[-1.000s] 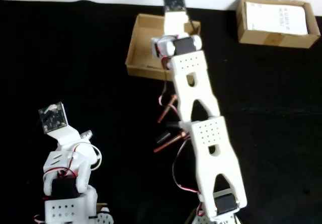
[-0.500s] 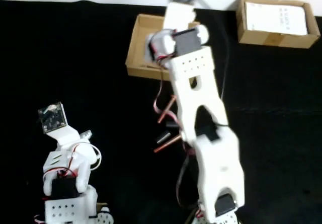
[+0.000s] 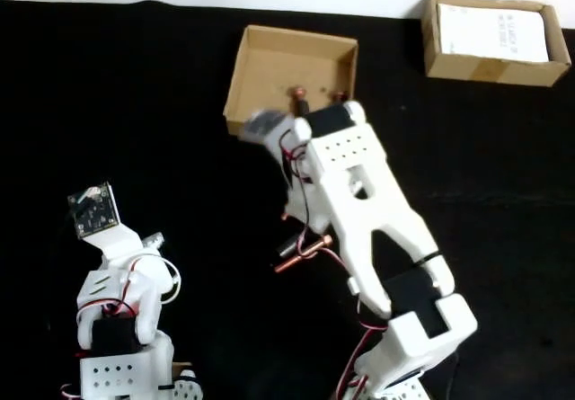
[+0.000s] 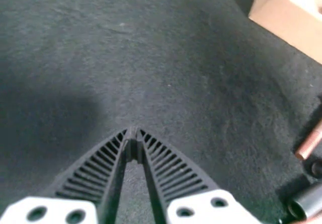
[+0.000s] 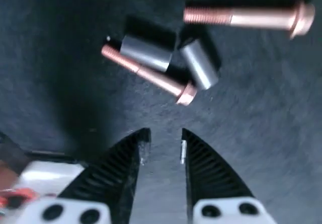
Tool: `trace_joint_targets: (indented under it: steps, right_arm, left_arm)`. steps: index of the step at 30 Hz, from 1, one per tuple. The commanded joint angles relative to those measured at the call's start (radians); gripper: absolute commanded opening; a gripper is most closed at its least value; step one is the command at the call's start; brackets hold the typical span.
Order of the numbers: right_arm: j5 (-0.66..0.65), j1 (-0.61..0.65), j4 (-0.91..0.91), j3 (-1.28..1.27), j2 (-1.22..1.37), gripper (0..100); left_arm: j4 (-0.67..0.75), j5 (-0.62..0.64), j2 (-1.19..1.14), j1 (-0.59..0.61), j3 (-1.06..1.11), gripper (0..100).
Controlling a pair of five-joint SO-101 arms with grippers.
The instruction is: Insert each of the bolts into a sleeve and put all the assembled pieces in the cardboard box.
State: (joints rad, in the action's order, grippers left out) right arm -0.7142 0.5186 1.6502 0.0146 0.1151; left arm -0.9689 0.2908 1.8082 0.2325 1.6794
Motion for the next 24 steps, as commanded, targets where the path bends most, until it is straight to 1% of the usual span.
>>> trace_joint_targets:
  steps: [1,6,8,11,14,16,24]
  right_arm:
    - [-0.109,-0.016,-0.073,-0.008,-0.054,8.4]
    - [-0.253,-0.015,-0.157,-0.036,-0.044,8.4]
    - [-0.284,-0.015,-0.174,-0.054,-0.019,8.4]
    - [-0.284,-0.012,-0.176,-0.062,0.022,10.4]
    - [-0.285,-0.012,-0.180,-0.058,0.062,18.7]
    - [-0.287,0.001,-0.180,-0.056,0.091,22.1]
    - [-0.284,0.031,-0.182,-0.053,0.148,22.1]
  left_arm:
    - [0.018,-0.006,0.008,0.018,0.016,2]
    - [0.018,-0.006,0.008,0.019,0.016,2]
    - [0.018,-0.006,0.008,0.019,0.016,2]
    - [0.018,-0.008,0.008,0.019,0.016,2]
    - [0.017,-0.008,0.008,0.021,0.016,2]
    - [0.015,-0.008,0.008,0.021,0.016,2]
    - [0.015,-0.008,0.010,0.021,0.016,2]
